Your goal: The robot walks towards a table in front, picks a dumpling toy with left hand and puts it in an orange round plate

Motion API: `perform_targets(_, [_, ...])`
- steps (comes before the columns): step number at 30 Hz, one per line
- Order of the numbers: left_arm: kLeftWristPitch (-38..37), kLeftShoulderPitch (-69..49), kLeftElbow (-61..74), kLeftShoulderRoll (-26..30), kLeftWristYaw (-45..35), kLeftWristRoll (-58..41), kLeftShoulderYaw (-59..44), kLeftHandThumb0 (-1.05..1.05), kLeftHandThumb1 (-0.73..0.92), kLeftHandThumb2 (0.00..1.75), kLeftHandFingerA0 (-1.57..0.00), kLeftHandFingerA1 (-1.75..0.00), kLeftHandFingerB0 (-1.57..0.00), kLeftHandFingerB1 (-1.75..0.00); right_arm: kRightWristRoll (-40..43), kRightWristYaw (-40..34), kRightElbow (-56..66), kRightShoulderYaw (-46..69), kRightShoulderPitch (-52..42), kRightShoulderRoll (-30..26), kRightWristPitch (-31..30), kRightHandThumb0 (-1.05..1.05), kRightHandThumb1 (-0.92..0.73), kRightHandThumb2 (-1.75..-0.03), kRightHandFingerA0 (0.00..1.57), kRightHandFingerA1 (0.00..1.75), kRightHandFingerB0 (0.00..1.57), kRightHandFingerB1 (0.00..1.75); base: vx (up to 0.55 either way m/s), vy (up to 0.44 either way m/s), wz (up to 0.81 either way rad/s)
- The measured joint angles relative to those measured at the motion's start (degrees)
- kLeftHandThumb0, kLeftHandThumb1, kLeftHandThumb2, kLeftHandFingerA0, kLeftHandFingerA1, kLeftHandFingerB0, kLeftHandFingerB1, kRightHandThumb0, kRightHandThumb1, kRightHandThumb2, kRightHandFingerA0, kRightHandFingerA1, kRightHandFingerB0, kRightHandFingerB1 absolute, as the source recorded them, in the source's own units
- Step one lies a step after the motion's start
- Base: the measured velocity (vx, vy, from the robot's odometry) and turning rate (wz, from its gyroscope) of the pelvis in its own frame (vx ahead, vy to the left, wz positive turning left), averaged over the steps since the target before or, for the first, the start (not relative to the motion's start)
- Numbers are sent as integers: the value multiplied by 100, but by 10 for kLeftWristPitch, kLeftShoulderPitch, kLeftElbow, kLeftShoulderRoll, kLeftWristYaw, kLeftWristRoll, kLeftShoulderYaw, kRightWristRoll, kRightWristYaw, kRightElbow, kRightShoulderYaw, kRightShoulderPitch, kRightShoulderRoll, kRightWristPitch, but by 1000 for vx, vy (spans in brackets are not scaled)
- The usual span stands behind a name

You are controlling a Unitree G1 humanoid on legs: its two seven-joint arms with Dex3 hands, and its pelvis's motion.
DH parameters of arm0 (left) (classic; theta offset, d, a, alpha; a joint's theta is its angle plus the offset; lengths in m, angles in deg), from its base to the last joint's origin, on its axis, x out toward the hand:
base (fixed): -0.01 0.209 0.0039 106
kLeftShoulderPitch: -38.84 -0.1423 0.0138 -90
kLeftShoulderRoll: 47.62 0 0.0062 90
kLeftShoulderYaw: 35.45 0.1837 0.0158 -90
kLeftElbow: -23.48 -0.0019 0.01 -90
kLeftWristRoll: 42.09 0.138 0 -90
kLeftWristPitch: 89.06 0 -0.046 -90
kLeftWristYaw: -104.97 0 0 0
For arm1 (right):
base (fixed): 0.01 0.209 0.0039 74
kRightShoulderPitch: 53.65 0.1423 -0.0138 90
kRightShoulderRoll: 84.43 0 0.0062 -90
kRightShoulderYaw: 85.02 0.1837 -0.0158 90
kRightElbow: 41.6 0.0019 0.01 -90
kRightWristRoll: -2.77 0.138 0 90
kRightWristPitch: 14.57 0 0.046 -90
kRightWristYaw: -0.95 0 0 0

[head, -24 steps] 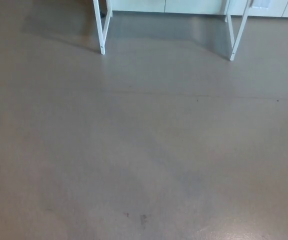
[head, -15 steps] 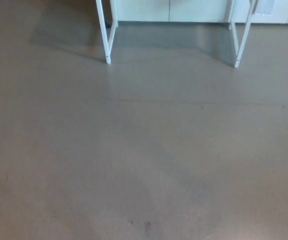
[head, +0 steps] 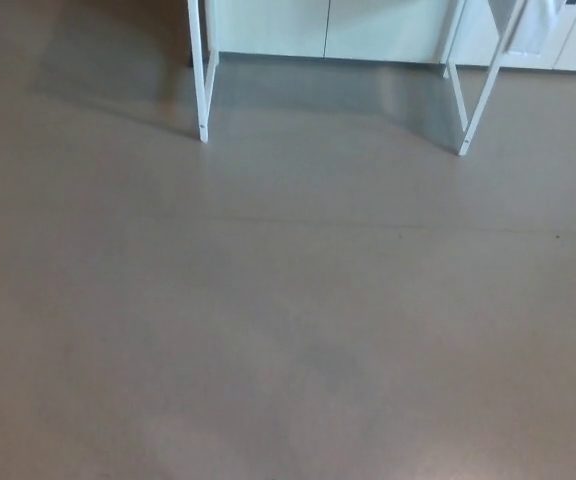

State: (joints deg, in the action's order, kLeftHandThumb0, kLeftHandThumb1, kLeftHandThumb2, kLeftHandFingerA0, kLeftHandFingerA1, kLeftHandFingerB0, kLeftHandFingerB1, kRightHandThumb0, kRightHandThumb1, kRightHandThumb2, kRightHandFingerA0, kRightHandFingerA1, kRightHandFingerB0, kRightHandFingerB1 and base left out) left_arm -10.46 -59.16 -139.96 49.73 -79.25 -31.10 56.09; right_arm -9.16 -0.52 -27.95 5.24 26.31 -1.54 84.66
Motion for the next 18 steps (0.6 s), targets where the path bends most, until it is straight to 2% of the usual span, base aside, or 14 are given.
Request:
perform_targets(3, [0, -2, -1, 0, 0, 0, 0, -34, 67, 60, -73, -79, -32, -33, 0, 0, 2, -1, 0, 0, 0, -38, -67, -60, 79, 46, 42, 34, 240, 27, 11])
perform_targets(5, [0, -4, -1, 0, 0, 0, 0, -35, 67, 60, -73, -74, -32, -33, 0, 0, 3, -2, 1, 0, 0, -39, -67, -60, 81, 47, 42, 34, 288, -97, 9])
perform_targets(9, [0, -13, -1, -2, -1, -1, -2, -35, 68, 60, -71, -73, -31, -33, -1, 1, -1, -5, 0, -1, -2, -39, -68, -61, 82, 47, 42, 34, 257, -186, 8])
perform_targets(12, [-3, -7, 6, -9, -2, -1, -2, -34, 68, 60, -72, -77, -31, -34, -2, 1, 0, -7, 4, -4, -3, -38, -68, -60, 80, 46, 41, 33, 420, -229, 51])
perform_targets(13, [-5, -7, 6, -9, -2, -1, -2, -28, 49, 96, -67, -77, -16, -50, -2, 1, 0, -7, 5, -6, -4, -38, -68, -60, 80, 46, 41, 34, 413, -212, 14])
perform_targets(16, [-6, -11, 4, -9, -3, -1, -2, -28, 49, 96, -67, -77, -16, -50, -2, 0, 0, -9, 10, -8, -4, -38, -68, -60, 80, 46, 41, 34, 362, -136, 3])
perform_targets(17, [-6, -11, 4, -9, -3, -1, -2, -35, 67, 60, -72, -75, -32, -34, -2, 0, 0, -9, 10, -8, -4, -39, -67, -61, 81, 48, 42, 34, 353, -78, -4])
perform_targets(18, [-6, -14, 3, -9, -3, -1, -2, -35, 67, 60, -72, -75, -32, -34, -3, 0, -1, -9, 10, -8, -4, -39, -67, -61, 81, 48, 42, 34, 355, -48, -9])
